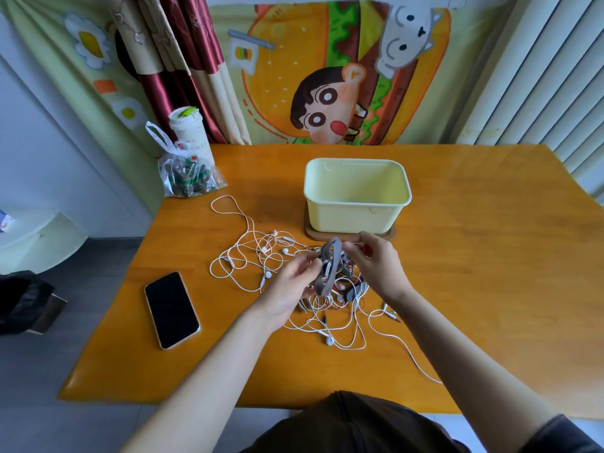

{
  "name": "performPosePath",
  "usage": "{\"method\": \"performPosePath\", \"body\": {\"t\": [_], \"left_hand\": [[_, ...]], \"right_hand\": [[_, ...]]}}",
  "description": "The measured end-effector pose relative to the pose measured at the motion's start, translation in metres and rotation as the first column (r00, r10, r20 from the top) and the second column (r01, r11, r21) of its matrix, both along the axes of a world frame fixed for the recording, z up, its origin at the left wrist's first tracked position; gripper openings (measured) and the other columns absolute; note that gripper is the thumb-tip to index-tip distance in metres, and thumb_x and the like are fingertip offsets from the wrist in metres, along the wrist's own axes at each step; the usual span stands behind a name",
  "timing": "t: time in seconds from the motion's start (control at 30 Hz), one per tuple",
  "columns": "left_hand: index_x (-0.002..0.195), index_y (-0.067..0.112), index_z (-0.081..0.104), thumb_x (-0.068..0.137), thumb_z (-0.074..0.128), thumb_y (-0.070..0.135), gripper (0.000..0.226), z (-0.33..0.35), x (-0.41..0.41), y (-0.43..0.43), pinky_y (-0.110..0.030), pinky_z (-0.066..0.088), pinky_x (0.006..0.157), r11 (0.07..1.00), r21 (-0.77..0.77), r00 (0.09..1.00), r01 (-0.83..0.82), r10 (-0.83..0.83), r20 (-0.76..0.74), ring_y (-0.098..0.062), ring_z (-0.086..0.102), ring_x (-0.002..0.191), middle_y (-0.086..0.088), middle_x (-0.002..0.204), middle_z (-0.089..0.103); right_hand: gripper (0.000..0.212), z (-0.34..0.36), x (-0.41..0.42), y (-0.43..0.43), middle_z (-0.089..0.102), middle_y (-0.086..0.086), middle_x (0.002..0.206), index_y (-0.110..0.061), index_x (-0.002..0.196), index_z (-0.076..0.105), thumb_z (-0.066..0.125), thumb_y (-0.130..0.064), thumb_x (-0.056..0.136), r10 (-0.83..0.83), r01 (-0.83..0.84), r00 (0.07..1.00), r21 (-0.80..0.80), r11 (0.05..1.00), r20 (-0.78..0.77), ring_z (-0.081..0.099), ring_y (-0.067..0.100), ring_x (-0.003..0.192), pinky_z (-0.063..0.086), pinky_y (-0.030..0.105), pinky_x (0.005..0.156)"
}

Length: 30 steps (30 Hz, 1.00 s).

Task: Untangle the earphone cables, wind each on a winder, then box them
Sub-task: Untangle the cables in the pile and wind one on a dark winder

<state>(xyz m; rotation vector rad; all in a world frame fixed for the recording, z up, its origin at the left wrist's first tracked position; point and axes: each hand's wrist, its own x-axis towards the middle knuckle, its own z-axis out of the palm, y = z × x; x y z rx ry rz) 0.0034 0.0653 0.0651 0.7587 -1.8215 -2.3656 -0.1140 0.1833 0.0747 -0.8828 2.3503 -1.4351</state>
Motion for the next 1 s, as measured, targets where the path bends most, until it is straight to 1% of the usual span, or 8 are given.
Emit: {"method": "performPosePath", "body": {"t": [0.13,0.27,0.4,0.53,0.6,0.73,0.9,1.0], "left_hand": [[0.104,0.019,0.057,0.098,0.044,0.021,0.015,0.005,-0.011,0.005,-0.03,0.047,0.081,0.975,0.184,0.986,-0.125,0.142,-0.086,-0.017,0.062,0.091,-0.004,0.099,0.067],[0.102,0.017,0.059,0.098,0.045,0.021,0.015,0.006,-0.02,0.007,-0.03,0.046,0.084,0.941,0.233,0.96,-0.245,0.269,-0.081,-0.019,0.061,0.089,-0.007,0.098,0.066],[0.111,0.011,0.058,0.098,0.047,0.022,0.02,0.004,-0.025,0.009,-0.03,0.048,0.084,0.905,0.252,0.927,-0.343,0.369,-0.062,-0.02,0.062,0.086,-0.01,0.097,0.066],[0.109,0.011,0.057,0.099,0.045,0.023,0.02,0.006,-0.029,0.011,-0.026,0.051,0.079,0.884,0.221,0.902,-0.411,0.43,-0.044,-0.02,0.062,0.085,-0.009,0.096,0.065],[0.109,0.012,0.057,0.099,0.047,0.025,0.02,0.006,-0.03,0.011,-0.025,0.051,0.075,0.868,0.214,0.886,-0.448,0.463,-0.026,-0.021,0.063,0.088,-0.012,0.1,0.065],[0.102,0.016,0.061,0.096,0.052,0.028,0.016,0.01,-0.034,0.01,-0.028,0.053,0.078,0.845,0.144,0.855,-0.515,0.519,0.013,-0.029,0.062,0.102,-0.018,0.112,0.064],[0.09,0.024,0.062,0.095,0.056,0.028,0.008,0.012,-0.035,0.011,-0.032,0.052,0.082,0.826,-0.06,0.828,-0.56,0.558,-0.05,-0.025,0.062,0.097,-0.009,0.1,0.064],[0.092,0.023,0.061,0.095,0.056,0.028,0.008,0.012,-0.037,0.011,-0.029,0.052,0.078,0.805,-0.021,0.805,-0.593,0.593,-0.005,-0.027,0.062,0.098,-0.012,0.105,0.064]], "right_hand": [[0.015,-0.005,0.011,-0.005,0.055,-0.001,0.065,-0.013,0.079,0.06,0.056,-0.018,0.092,-0.013,0.021,0.988,-0.052,0.998,0.151,0.047,0.01,0.059,0.039,0.024,0.056],[0.022,-0.006,0.027,-0.01,0.05,-0.004,0.06,-0.014,0.077,0.059,0.05,-0.018,0.096,-0.015,0.031,0.979,-0.077,0.997,0.204,0.041,0.003,0.05,0.033,0.015,0.048],[0.02,-0.008,0.035,-0.012,0.052,-0.005,0.063,-0.013,0.089,0.066,0.048,-0.013,0.097,-0.016,0.02,0.991,-0.028,0.999,0.133,0.04,0.005,0.051,0.031,0.012,0.045],[0.024,-0.011,0.035,-0.011,0.045,-0.005,0.068,0.0,0.095,0.066,0.045,-0.009,0.097,0.017,-0.011,0.998,0.088,0.996,-0.06,0.041,0.013,0.063,0.029,0.018,0.053],[0.025,-0.01,0.037,-0.012,0.039,-0.009,0.07,-0.002,0.092,0.064,0.042,-0.01,0.099,0.048,-0.033,0.991,0.116,0.993,-0.122,0.04,0.01,0.065,0.03,0.017,0.057],[0.022,-0.006,0.042,-0.014,0.036,-0.009,0.076,-0.012,0.088,0.052,0.035,-0.013,0.101,0.12,-0.105,0.987,0.136,0.985,-0.106,0.039,0.006,0.069,0.032,0.015,0.061],[0.021,-0.002,0.041,-0.015,0.041,-0.004,0.07,-0.01,0.085,0.061,0.044,-0.009,0.098,0.086,-0.051,0.976,0.173,0.984,-0.202,0.037,0.005,0.061,0.03,0.015,0.055],[0.026,0.001,0.038,-0.014,0.051,0.006,0.067,-0.001,0.075,0.063,0.048,-0.008,0.096,0.076,-0.046,0.981,0.162,0.986,-0.18,0.037,0.009,0.055,0.028,0.018,0.051]]}}
